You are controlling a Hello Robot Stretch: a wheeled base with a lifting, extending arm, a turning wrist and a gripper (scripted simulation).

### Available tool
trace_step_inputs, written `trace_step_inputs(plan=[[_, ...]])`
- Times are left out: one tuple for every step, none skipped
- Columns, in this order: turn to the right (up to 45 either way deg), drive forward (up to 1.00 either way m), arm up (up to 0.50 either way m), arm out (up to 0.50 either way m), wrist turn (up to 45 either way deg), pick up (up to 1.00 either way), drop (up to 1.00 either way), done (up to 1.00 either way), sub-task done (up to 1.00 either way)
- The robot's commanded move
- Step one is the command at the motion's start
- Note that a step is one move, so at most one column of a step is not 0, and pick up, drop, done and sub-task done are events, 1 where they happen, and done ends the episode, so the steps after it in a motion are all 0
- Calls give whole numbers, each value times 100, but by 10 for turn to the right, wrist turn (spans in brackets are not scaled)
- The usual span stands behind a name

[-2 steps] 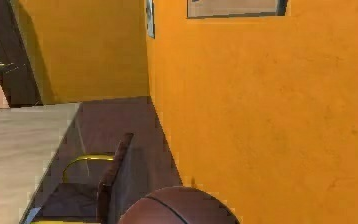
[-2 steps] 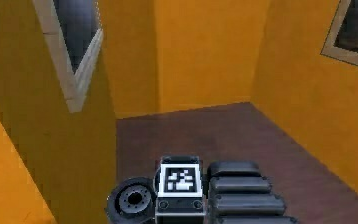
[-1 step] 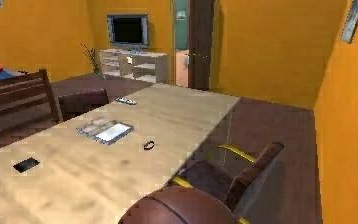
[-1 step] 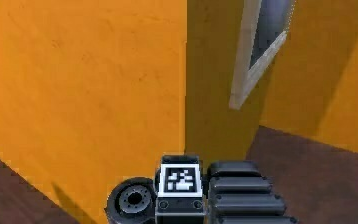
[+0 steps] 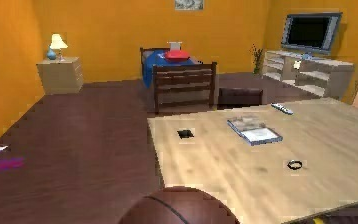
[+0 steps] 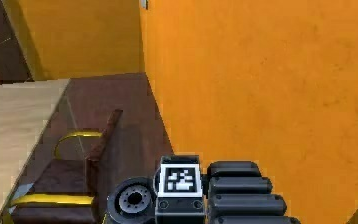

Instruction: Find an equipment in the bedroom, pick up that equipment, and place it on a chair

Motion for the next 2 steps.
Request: trace_step_inputs(plan=[[-300,0,0,0,0,0,0,0,0],[0,35,0,0,0,0,0,0,0]])
